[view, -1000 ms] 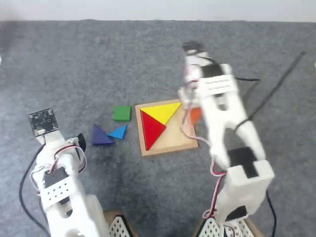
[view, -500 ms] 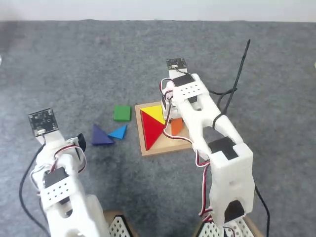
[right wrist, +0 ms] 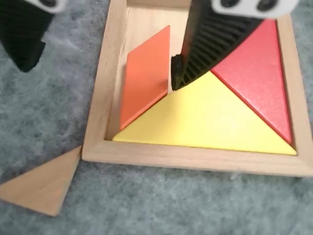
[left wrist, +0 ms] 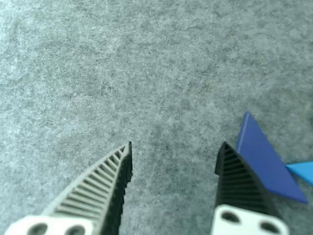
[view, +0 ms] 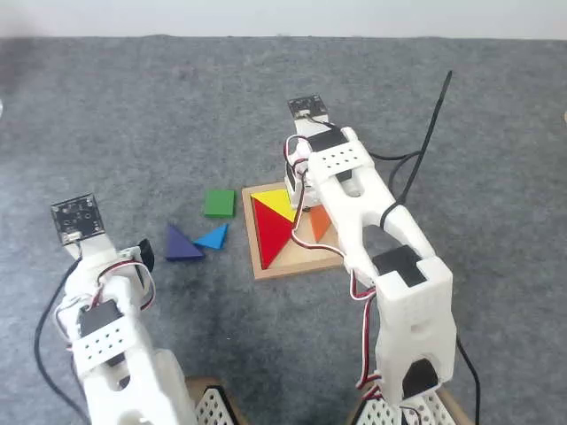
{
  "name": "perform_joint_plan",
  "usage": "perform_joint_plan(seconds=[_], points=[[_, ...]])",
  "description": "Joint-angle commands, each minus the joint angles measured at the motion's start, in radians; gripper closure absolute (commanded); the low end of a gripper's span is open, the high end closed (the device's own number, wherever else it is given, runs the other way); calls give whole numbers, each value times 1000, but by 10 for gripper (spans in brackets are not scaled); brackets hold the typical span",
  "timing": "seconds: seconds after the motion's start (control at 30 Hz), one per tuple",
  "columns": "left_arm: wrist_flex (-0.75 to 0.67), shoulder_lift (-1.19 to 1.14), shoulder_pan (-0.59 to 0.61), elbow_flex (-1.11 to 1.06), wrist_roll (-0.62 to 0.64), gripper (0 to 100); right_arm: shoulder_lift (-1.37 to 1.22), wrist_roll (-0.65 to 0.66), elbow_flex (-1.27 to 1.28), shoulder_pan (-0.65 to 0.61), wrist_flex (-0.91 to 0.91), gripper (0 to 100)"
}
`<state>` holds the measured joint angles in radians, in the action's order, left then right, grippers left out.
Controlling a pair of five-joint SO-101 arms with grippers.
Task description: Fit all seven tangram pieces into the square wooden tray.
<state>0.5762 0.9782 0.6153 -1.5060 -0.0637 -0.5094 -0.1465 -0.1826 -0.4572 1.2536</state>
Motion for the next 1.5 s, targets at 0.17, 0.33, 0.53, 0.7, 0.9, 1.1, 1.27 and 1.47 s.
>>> perform_joint_plan(seconds=[0.17, 0.33, 0.53, 0.7, 0.9, 1.1, 1.27, 1.47], points=[[-23, 8, -8, 4, -11, 731, 82, 25, -49, 22, 50, 601], [-23, 8, -8, 4, -11, 731, -22, 34, -55, 54, 16, 601], [-23, 8, -8, 4, -11, 731, -82, 61, -92, 116, -8, 601], [-23, 8, -8, 4, -11, 731, -77, 95, -170, 162, -5, 601], [-23, 8, -8, 4, -11, 731, -79, 43, -334, 139, 54, 601], [-23, 8, -8, 4, -11, 731, -159, -364, -422, 137, -156, 601], [-23, 8, -8, 4, -11, 731, -251, -382, -427, 104, -211, 633], [-23, 8, -8, 4, -11, 731, -277, -381, -427, 127, -246, 721]])
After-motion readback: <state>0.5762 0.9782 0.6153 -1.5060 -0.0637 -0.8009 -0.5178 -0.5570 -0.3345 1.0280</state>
